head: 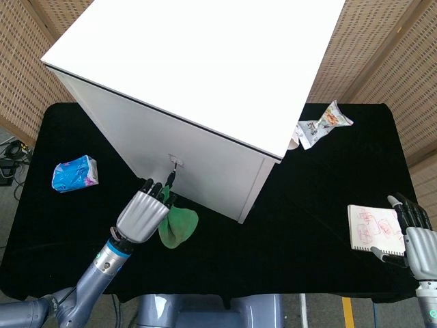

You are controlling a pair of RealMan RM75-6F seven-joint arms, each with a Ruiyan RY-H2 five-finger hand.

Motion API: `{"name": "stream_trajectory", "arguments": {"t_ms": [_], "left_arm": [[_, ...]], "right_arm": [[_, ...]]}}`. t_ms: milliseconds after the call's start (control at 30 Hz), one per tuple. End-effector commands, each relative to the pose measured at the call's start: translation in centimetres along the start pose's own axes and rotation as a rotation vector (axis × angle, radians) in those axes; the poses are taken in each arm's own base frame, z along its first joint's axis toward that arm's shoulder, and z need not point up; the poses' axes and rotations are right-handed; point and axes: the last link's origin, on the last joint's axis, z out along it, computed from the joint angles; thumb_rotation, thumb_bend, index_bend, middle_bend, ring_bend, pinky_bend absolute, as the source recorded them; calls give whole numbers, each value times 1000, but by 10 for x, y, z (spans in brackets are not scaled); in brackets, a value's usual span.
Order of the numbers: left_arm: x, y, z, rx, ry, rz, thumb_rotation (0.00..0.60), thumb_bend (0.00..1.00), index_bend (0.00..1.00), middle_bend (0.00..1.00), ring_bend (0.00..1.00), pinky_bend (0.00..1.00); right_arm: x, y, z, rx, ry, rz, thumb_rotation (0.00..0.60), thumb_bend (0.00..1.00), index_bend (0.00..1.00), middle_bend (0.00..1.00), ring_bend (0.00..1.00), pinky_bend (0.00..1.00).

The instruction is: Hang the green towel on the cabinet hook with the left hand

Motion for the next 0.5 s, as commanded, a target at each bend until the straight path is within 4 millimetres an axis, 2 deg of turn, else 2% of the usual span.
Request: {"name": "stream_trajectory", "arguments": {"t_ms": [33,100,300,433,467,500], "left_arm": [[-3,-4,-12,-22,34,-10,600,60,14,97,23,20],[0,-5,-20,-58,79,-26,600,46,0,7,0,0],[2,-10,-34,-71,115,-74,600,46,0,0,0,0],[5,-17,-53,-19,106,-128,600,51,0,0,0,0],[5,-20,-60,7,97,-140,600,53,0,0,0,0],[3,-33,-86,115,35,-170,600,54,0,0,0,0]], "right_arm": [[-1,0,0,1,-2,-2,600,110,0,0,0,0],[-1,-1,0,2,-4,-5,600,111,0,0,0,0],[0,-1,0,-1,1,-4,600,111,0,0,0,0],[1,0,0,-1,5,-1,600,111,0,0,0,0],[1,0,0,-1,8,0,600,111,0,0,0,0],[3,1,0,-4,14,2,600,111,0,0,0,0]]}}
